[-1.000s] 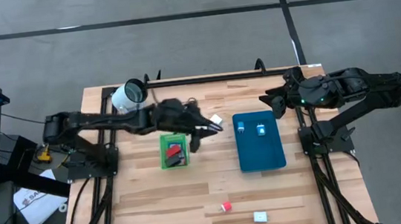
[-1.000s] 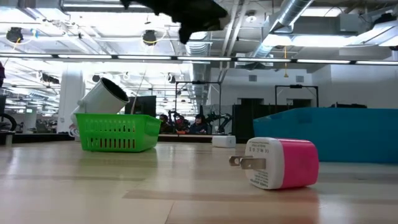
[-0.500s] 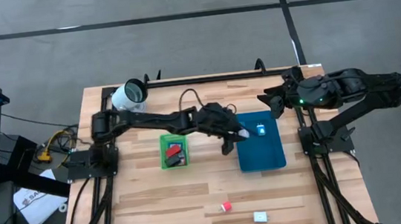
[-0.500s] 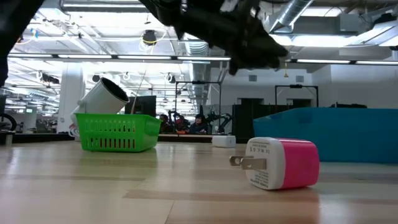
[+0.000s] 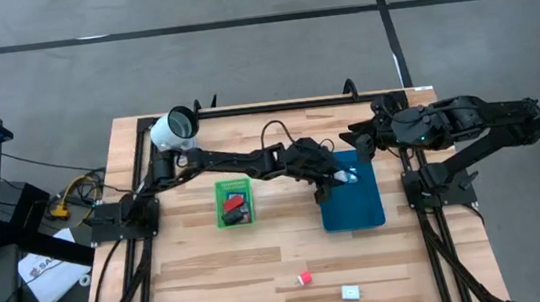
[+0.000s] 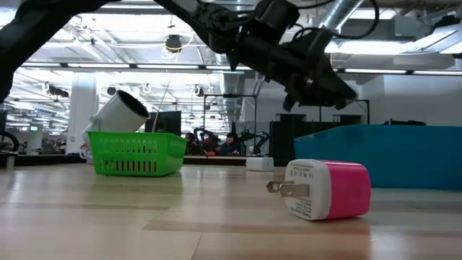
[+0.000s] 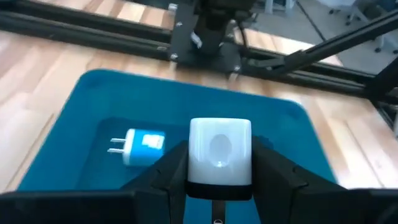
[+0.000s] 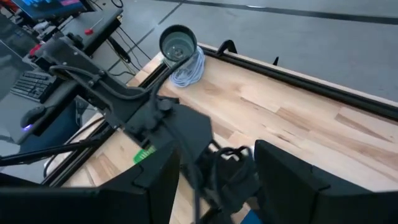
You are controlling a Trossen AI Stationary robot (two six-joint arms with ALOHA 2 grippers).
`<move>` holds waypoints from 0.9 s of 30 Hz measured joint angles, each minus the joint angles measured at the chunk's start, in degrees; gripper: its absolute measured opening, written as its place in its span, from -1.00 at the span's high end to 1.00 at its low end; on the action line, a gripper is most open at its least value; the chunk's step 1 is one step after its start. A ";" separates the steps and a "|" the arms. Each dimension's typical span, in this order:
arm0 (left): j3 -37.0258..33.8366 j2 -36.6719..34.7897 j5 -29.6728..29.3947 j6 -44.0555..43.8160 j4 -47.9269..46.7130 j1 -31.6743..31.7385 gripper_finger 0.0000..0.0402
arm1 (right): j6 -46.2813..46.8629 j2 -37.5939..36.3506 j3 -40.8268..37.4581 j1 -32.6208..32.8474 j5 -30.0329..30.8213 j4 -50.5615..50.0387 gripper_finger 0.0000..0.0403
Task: Pick & Place Office items
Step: Put the black white charger adapter into the blue bin, then put the pink charger adapter into the blue bin
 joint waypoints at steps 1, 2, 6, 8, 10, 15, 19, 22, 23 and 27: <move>0.05 0.44 0.00 0.02 0.44 0.18 0.37 | 0.19 0.12 0.02 0.09 0.01 0.02 0.01; 0.14 0.63 -0.04 0.01 0.48 0.34 0.37 | 0.27 0.17 0.02 0.31 0.02 0.04 0.01; 0.11 1.20 -0.05 0.01 -0.35 0.96 0.37 | 0.51 0.23 0.02 0.87 0.06 0.04 0.01; 0.08 1.42 -0.02 -0.02 -1.24 1.24 0.37 | 0.53 0.22 0.02 0.89 0.12 0.02 0.01; 0.04 1.45 -0.02 0.02 -1.34 1.32 0.37 | 0.53 0.18 0.00 0.89 0.24 0.00 0.01; -0.92 1.43 -0.03 0.32 -2.08 1.74 0.37 | 0.53 0.13 0.00 0.87 0.49 0.00 0.01; -1.60 1.43 -0.02 0.09 -2.22 1.97 0.31 | 0.51 0.13 0.00 0.87 0.49 -0.02 0.01; -1.66 1.43 -0.04 0.06 -2.12 1.97 0.12 | 0.26 0.13 0.02 0.87 0.49 -0.02 0.01; -1.66 1.43 -0.02 0.05 -1.79 1.97 0.07 | 0.16 0.13 0.01 0.87 0.49 -0.02 0.01; -1.66 1.41 -0.02 -0.11 -1.95 1.97 -0.05 | -0.17 0.13 0.02 0.89 0.49 0.00 0.01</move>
